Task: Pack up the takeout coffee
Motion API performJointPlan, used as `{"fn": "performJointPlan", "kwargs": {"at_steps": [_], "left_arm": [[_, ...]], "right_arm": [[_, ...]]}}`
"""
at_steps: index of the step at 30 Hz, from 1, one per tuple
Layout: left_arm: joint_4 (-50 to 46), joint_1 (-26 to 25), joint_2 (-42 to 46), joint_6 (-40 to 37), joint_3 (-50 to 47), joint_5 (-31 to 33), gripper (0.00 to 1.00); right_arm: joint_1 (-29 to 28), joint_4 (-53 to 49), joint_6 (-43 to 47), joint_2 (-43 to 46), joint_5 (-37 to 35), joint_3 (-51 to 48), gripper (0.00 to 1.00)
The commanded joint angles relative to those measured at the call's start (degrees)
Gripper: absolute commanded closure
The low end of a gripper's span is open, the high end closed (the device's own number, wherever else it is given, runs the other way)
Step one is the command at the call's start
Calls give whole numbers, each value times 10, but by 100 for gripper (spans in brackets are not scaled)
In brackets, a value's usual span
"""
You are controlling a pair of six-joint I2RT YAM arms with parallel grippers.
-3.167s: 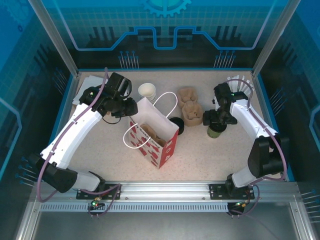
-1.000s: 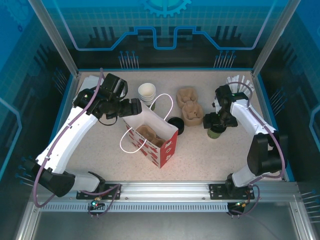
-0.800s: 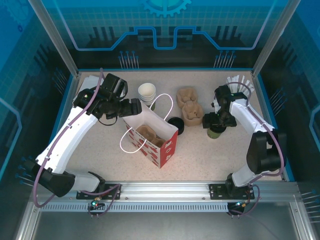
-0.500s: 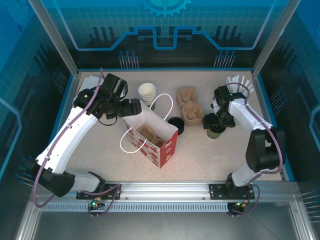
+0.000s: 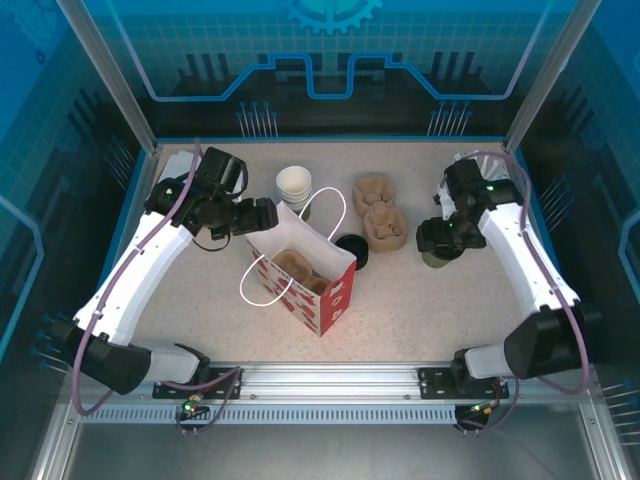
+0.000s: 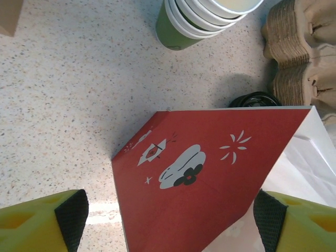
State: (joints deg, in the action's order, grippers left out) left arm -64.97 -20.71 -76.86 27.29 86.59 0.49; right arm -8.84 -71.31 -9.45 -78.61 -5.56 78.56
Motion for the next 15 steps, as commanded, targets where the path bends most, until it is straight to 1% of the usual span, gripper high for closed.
{"fn": "performJointPlan", "kwargs": {"at_steps": [1, 4, 8, 11, 13, 15], "left_arm": [[21, 7, 9, -26, -13, -40, 19], [28, 7, -1, -35, -15, -50, 31], [34, 7, -10, -57, -14, -48, 53], [39, 6, -16, -75, -9, -49, 67], [43, 6, -20, -84, -5, -54, 74], [48, 5, -22, -89, -1, -62, 78]], "right_arm": [[-27, -89, -20, 39, 23, 68, 20], [-69, -136, -37, 44, 36, 136, 21], [-144, -189, -66, 29, 37, 235, 21], [-198, -211, -89, 11, 37, 309, 21], [-231, -214, -102, 0, 38, 356, 21], [-265, -217, -112, -12, 42, 402, 21]]}}
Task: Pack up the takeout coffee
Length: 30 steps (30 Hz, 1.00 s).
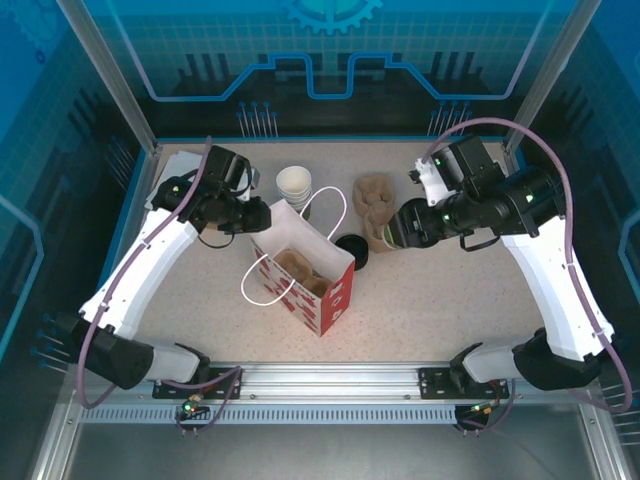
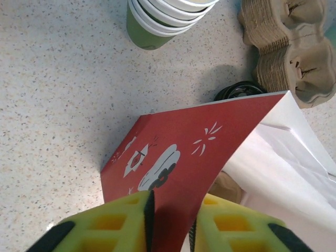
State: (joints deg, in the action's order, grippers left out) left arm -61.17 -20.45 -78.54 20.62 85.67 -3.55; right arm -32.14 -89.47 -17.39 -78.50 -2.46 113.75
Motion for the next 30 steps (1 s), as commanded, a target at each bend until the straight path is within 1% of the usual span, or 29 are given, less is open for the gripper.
{"fn": "performJointPlan", "kwargs": {"at_steps": [1, 3, 6, 10, 14, 19, 24, 30], "left_arm": [[11, 2, -7, -24, 11, -24, 79], [12, 2, -9, -25, 13, -25, 82], [15, 0, -10, -25, 13, -26, 84], [18, -4, -12, -25, 13, -26, 84], [19, -6, -11, -29, 13, -23, 84], [26, -7, -7, -50, 7, -25, 86], [28, -8, -3, -77, 3, -23, 90], [34, -9, 0, -102, -6, -25, 92]], "right_arm": [[-46, -38, -38, -22, 12, 74, 22], [-75, -37, -45, -38, 16, 118, 22], [-121, -19, -51, -66, 32, 162, 22], [-166, 24, -54, -105, 65, 184, 22], [-197, 56, -55, -148, 90, 191, 22], [-204, 59, -47, -188, 77, 195, 23], [-206, 39, -37, -212, 36, 213, 24], [-210, 12, -27, -228, 4, 211, 24]]}}
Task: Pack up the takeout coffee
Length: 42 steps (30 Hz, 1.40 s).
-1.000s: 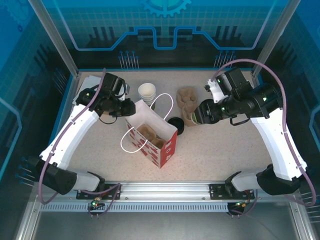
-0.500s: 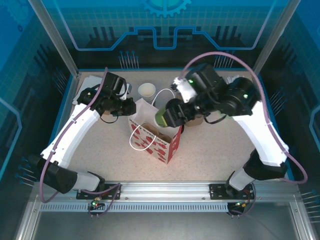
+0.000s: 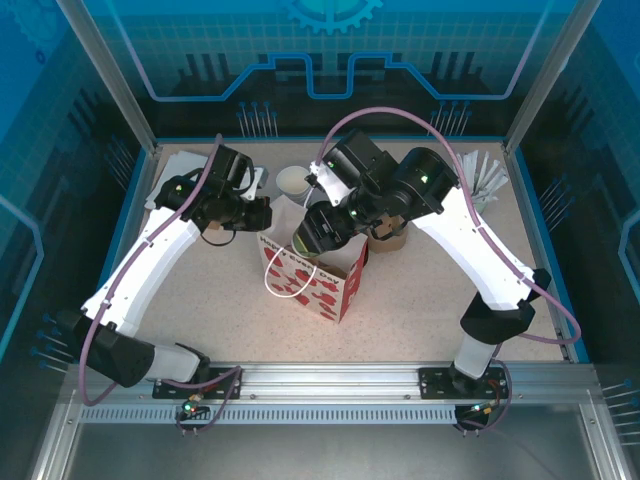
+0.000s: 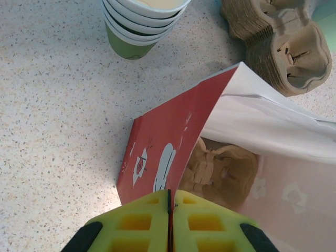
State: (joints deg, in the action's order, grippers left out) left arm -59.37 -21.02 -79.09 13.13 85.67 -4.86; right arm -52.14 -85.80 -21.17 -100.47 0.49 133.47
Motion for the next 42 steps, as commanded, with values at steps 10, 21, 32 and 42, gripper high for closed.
{"fn": "performJointPlan", "kwargs": {"at_steps": [10, 21, 32, 42], "left_arm": [[24, -4, 7, -46, -10, -16, 92], [31, -4, 3, -48, -9, -23, 92], [36, -4, 5, -56, -15, -31, 92], [38, -4, 2, -70, -20, -30, 92]], "right_arm": [[-16, -59, 31, -29, -20, 8, 24], [-33, -63, 49, -58, 49, 6, 24], [-33, -31, 53, -77, 80, -23, 24], [-23, -67, 59, -92, 11, -29, 24]]}}
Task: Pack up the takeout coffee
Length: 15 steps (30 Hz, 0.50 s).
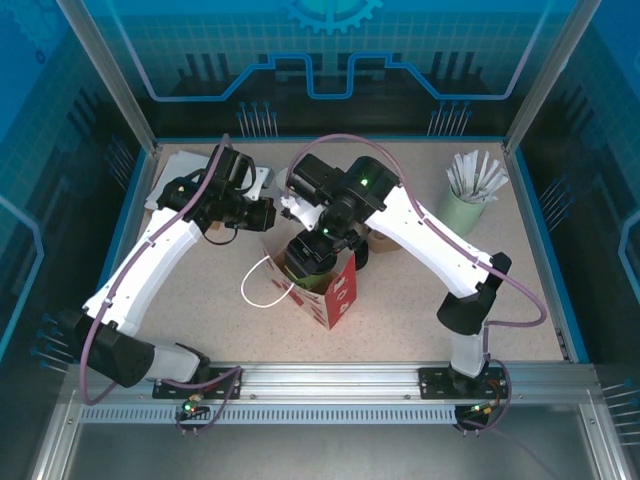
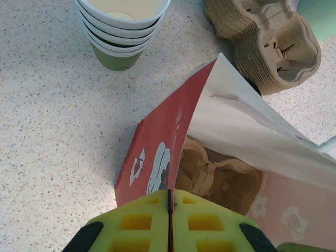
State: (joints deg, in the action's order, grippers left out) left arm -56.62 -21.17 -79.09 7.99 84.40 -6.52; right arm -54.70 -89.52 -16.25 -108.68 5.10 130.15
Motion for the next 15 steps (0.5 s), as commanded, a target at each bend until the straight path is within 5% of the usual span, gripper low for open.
{"fn": "performJointPlan", "kwargs": {"at_steps": [1, 15], "left_arm": [[11, -3, 2, -19, -9, -15, 92], [17, -5, -7, -30, -13, -16, 92]], "right_arm": [[3, -34, 10, -11, -43, 5, 24], [0, -58, 35, -38, -78, 6, 24]]}}
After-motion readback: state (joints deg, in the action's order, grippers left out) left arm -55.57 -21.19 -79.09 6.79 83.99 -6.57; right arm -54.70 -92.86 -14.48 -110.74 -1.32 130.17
